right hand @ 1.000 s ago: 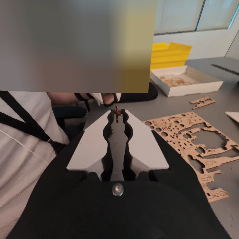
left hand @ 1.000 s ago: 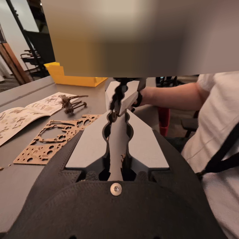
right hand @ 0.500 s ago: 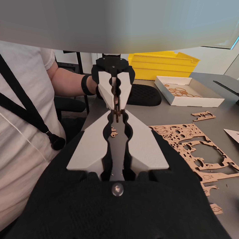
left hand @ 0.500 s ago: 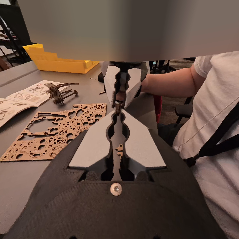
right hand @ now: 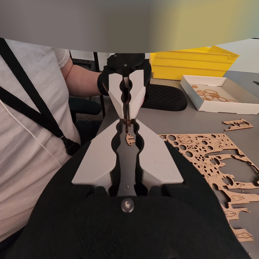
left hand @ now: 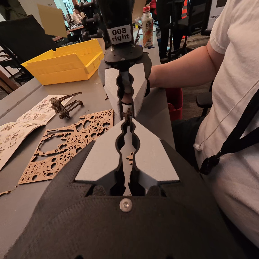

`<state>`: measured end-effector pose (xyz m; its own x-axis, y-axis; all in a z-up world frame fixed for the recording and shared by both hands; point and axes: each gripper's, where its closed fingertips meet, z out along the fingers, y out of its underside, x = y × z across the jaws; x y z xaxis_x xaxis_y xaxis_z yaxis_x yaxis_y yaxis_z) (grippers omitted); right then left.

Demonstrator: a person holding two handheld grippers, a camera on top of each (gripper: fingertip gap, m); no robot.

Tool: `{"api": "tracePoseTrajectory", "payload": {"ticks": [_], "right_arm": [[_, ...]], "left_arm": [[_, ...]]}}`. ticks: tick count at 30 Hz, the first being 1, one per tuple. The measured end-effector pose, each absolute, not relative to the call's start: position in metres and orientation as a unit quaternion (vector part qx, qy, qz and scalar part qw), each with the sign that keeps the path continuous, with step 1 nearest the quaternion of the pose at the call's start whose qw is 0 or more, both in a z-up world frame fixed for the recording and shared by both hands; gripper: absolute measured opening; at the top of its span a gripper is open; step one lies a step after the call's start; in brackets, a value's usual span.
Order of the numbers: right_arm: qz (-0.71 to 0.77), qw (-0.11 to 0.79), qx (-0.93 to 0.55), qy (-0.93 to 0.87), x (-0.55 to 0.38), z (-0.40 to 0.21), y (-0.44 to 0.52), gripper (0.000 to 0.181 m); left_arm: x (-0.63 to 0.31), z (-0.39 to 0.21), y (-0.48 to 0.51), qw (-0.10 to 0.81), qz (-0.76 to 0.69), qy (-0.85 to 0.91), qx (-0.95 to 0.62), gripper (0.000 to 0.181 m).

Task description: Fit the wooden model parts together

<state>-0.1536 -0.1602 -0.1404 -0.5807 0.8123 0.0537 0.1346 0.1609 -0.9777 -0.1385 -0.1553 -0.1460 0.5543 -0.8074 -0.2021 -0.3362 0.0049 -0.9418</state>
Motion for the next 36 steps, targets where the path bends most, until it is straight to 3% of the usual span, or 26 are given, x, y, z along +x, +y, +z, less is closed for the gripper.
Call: {"api": "tracePoseTrajectory", "payload": {"ticks": [29,33,36], "right_arm": [[0.533,0.309,-0.341,-0.710,-0.151,-0.151,-0.162,0.012],[0.584,0.238,-0.385,-0.674,-0.153,-0.146,-0.157,0.013],[0.585,0.245,-0.388,-0.669,-0.155,-0.144,-0.155,0.013]], "left_arm": [[-0.136,-0.156,-0.157,0.551,-0.161,0.458,-0.679,0.001],[-0.138,-0.152,-0.152,0.541,-0.209,0.413,-0.702,0.002],[-0.139,-0.149,-0.149,0.536,-0.230,0.393,-0.711,0.001]]}}
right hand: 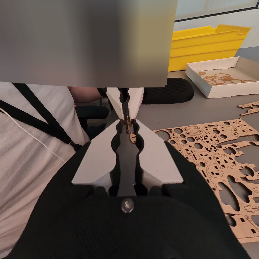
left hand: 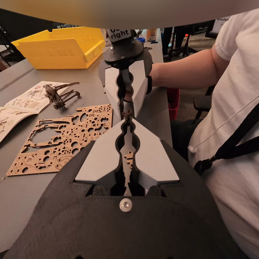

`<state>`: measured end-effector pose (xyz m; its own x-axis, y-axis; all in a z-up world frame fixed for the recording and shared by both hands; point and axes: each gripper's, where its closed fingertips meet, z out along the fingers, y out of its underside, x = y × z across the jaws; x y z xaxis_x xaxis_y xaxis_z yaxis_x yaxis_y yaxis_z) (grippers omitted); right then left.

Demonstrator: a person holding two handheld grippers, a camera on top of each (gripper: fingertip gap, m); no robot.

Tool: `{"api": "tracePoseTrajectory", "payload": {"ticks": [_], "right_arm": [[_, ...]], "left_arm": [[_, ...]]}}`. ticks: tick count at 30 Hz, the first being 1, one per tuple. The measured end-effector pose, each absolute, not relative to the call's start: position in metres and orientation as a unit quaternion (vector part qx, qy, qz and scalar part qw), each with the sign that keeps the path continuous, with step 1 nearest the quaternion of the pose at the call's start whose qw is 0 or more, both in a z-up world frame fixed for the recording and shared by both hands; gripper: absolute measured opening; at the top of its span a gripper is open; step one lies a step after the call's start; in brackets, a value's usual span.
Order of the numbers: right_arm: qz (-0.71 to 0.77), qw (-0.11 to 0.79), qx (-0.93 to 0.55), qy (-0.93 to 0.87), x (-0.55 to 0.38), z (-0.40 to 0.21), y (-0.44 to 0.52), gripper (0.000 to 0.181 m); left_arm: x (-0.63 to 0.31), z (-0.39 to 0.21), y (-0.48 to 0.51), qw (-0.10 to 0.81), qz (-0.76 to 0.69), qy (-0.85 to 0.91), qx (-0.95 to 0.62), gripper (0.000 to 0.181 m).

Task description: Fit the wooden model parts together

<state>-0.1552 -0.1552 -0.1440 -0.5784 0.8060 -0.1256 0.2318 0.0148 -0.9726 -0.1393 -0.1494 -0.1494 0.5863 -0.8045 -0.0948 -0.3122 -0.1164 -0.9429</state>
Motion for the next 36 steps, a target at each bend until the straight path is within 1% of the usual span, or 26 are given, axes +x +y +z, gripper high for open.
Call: {"api": "tracePoseTrajectory", "payload": {"ticks": [3,5,17,20,21,22,23,24,26,29,32,33,36], "right_arm": [[0.565,0.263,-0.384,-0.681,-0.155,-0.144,-0.155,0.014],[0.562,0.256,-0.385,-0.686,-0.154,-0.145,-0.156,0.013],[0.524,0.282,-0.356,-0.720,-0.148,-0.152,-0.163,0.012],[0.548,0.289,-0.374,-0.690,-0.153,-0.144,-0.158,0.012],[0.558,0.276,-0.377,-0.686,-0.153,-0.143,-0.159,0.012],[0.555,0.262,-0.384,-0.689,-0.153,-0.146,-0.158,0.016],[0.549,0.255,-0.395,-0.691,-0.153,-0.148,-0.155,0.032],[0.546,0.252,-0.406,-0.688,-0.154,-0.149,-0.151,0.039],[0.566,0.249,-0.401,-0.676,-0.150,-0.143,-0.151,0.023],[0.587,0.252,-0.419,-0.645,-0.151,-0.135,-0.142,0.012],[0.599,0.251,-0.425,-0.631,-0.153,-0.131,-0.140,0.008],[0.600,0.250,-0.429,-0.628,-0.153,-0.130,-0.139,0.003],[0.612,0.232,-0.442,-0.614,-0.154,-0.131,-0.136,0.001]], "left_arm": [[-0.139,-0.150,-0.149,0.533,-0.227,0.390,-0.716,0.001],[-0.138,-0.150,-0.150,0.528,-0.234,0.388,-0.718,0.002],[-0.133,-0.157,-0.157,0.513,-0.226,0.419,-0.714,0.002],[-0.138,-0.150,-0.152,0.529,-0.227,0.399,-0.714,0.002],[-0.138,-0.149,-0.153,0.524,-0.237,0.396,-0.716,0.002],[-0.140,-0.148,-0.151,0.523,-0.241,0.386,-0.720,0.001],[-0.142,-0.147,-0.147,0.529,-0.242,0.372,-0.723,0.001],[-0.144,-0.146,-0.146,0.531,-0.250,0.363,-0.724,0.001],[-0.148,-0.143,-0.143,0.533,-0.269,0.335,-0.729,0.001],[-0.149,-0.139,-0.141,0.528,-0.312,0.299,-0.732,0.001],[-0.147,-0.138,-0.140,0.514,-0.360,0.270,-0.730,0.001],[-0.146,-0.137,-0.140,0.509,-0.377,0.263,-0.728,0.001],[-0.146,-0.137,-0.138,0.497,-0.407,0.239,-0.728,0.001]]}}
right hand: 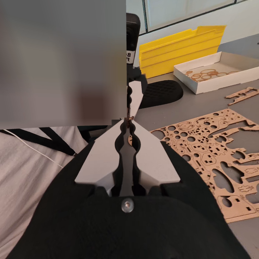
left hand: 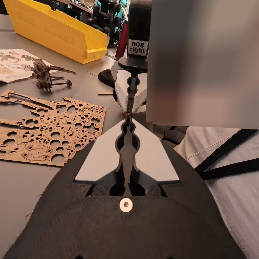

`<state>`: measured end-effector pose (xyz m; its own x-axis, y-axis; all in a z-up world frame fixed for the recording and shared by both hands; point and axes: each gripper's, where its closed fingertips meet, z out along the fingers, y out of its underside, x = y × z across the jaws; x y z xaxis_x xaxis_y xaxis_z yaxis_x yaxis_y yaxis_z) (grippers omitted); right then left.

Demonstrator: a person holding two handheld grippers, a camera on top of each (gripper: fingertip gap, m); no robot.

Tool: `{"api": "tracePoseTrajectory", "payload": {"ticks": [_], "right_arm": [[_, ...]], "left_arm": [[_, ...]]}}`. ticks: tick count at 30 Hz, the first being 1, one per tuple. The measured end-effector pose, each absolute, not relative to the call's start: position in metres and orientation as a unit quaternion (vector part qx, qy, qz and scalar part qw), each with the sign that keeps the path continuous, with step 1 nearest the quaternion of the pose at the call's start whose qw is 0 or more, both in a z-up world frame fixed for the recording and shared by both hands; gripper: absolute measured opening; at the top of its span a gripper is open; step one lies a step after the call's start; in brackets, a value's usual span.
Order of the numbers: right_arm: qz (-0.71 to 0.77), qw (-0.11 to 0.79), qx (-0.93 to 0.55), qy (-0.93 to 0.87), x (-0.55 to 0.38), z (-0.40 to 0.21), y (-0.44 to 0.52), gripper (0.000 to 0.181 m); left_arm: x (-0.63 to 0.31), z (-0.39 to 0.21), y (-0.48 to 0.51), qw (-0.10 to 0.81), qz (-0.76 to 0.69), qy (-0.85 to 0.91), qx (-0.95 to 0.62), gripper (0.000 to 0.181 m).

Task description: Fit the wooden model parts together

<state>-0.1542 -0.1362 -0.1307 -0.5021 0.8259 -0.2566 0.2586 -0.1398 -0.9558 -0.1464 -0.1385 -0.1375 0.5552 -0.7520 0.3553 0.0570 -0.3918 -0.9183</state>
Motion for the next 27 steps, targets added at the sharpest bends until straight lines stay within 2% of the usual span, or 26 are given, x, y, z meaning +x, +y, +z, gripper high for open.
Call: {"api": "tracePoseTrajectory", "payload": {"ticks": [2,4,5,10,20,23,27], "right_arm": [[0.625,0.203,-0.454,-0.602,-0.154,-0.134,-0.136,0.001],[0.631,0.188,-0.471,-0.587,-0.156,-0.137,-0.132,0.001],[0.636,0.181,-0.472,-0.583,-0.155,-0.137,-0.133,0.001],[0.646,0.178,-0.461,-0.581,-0.155,-0.135,-0.135,0.001],[0.633,0.181,-0.448,-0.605,-0.152,-0.141,-0.143,0.002],[0.627,0.183,-0.442,-0.615,-0.151,-0.141,-0.146,0.012],[0.603,0.205,-0.452,-0.625,-0.154,-0.145,-0.144,0.005]], "left_arm": [[-0.145,-0.139,-0.139,0.490,-0.421,0.236,-0.726,0.005],[-0.143,-0.138,-0.141,0.481,-0.439,0.231,-0.723,0.020],[-0.143,-0.137,-0.140,0.480,-0.445,0.226,-0.721,0.020],[-0.146,-0.137,-0.137,0.479,-0.456,0.212,-0.720,0.007],[-0.143,-0.142,-0.143,0.468,-0.446,0.227,-0.729,0.006],[-0.144,-0.143,-0.142,0.474,-0.426,0.233,-0.734,0.006],[-0.144,-0.148,-0.143,0.480,-0.391,0.259,-0.741,0.006]]}}
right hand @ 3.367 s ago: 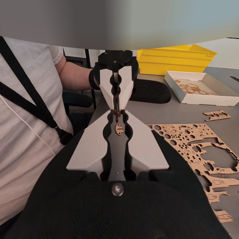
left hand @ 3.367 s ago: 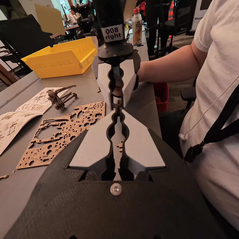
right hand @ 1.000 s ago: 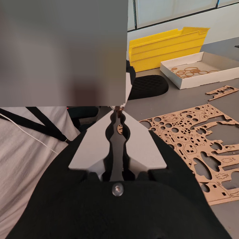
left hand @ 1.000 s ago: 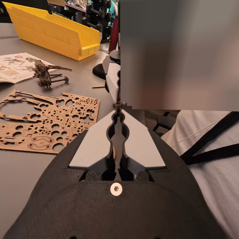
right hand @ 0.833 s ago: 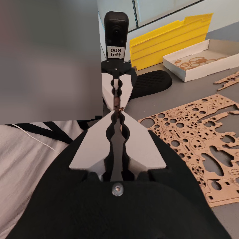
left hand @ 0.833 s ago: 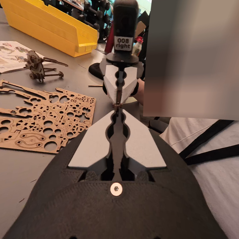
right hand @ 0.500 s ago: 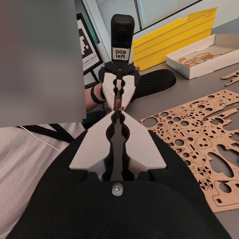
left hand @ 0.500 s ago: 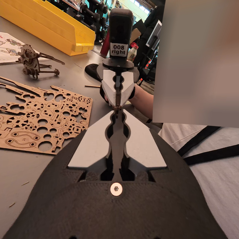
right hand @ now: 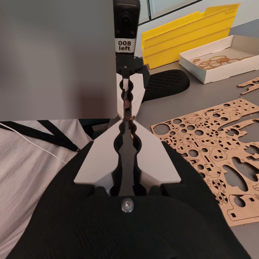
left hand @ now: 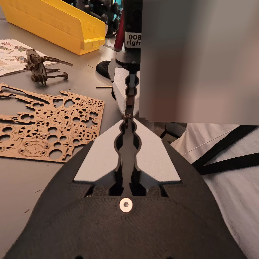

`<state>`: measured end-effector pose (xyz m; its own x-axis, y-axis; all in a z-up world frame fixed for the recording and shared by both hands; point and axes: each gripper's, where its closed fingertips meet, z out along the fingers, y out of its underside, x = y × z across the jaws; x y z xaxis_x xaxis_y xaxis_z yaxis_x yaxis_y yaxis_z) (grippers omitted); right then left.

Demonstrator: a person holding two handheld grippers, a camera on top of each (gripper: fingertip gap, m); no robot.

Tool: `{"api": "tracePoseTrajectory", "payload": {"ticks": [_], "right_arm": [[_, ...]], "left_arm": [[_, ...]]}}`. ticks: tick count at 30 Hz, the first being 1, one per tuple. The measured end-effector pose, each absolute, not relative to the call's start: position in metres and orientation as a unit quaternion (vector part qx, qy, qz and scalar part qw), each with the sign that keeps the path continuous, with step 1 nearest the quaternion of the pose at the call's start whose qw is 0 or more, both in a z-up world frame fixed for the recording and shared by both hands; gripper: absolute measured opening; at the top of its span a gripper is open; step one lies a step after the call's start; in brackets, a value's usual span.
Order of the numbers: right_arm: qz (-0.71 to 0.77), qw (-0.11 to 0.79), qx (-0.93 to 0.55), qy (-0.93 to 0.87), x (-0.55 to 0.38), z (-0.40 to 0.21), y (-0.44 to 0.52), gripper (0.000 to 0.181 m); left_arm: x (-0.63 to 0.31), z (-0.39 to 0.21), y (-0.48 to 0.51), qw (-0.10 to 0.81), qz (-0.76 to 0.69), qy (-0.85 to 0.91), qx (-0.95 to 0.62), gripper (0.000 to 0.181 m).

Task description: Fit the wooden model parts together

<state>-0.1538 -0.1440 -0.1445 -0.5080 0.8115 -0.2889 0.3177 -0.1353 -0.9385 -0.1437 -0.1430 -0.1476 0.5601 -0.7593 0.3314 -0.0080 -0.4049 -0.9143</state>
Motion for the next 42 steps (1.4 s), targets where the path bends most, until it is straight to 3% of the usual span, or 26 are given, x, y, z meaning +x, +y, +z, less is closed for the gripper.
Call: {"api": "tracePoseTrajectory", "payload": {"ticks": [6,12,18,42], "right_arm": [[0.606,0.201,-0.442,-0.630,-0.151,-0.148,-0.151,0.004],[0.588,0.229,-0.429,-0.646,-0.149,-0.149,-0.151,0.004],[0.582,0.242,-0.413,-0.658,-0.146,-0.147,-0.152,0.004],[0.556,0.170,-0.459,-0.672,-0.142,-0.168,-0.152,0.006]], "left_arm": [[-0.137,-0.160,-0.148,0.476,-0.329,0.316,-0.752,0.004],[-0.134,-0.157,-0.152,0.473,-0.349,0.320,-0.743,0.012],[-0.135,-0.154,-0.150,0.479,-0.352,0.313,-0.740,0.006],[-0.131,-0.177,-0.150,0.440,-0.286,0.352,-0.775,0.005]]}}
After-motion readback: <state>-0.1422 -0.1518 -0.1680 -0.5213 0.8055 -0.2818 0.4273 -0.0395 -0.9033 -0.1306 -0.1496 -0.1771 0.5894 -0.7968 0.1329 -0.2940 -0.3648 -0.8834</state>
